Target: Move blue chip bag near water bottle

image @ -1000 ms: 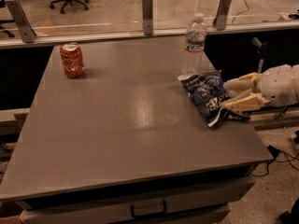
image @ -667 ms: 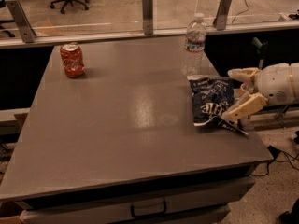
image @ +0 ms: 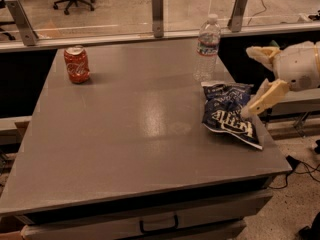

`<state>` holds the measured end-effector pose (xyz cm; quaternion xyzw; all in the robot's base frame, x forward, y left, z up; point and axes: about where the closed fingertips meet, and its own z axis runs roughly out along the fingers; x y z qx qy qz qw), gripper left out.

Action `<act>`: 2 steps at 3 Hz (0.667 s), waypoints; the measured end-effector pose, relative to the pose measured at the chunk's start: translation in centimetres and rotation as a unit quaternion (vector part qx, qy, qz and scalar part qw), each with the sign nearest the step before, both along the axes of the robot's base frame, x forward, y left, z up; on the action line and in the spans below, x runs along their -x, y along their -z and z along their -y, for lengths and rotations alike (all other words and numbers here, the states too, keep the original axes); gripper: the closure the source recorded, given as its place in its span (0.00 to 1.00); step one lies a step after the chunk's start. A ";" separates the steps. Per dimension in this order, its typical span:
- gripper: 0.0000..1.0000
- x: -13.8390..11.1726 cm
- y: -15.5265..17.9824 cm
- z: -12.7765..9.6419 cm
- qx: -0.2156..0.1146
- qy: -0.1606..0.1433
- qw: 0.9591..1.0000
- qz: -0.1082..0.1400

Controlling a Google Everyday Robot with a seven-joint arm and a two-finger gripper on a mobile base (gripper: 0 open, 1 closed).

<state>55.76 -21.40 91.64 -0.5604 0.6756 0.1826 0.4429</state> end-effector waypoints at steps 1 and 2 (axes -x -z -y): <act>0.00 0.8 -5.7 -1.9 0.072 0.001 0.997 0.015; 0.00 3.2 -13.8 -4.7 0.160 0.024 0.986 0.038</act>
Offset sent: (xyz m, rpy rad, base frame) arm -0.0694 0.0335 0.2881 -0.9115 -0.2360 -0.2037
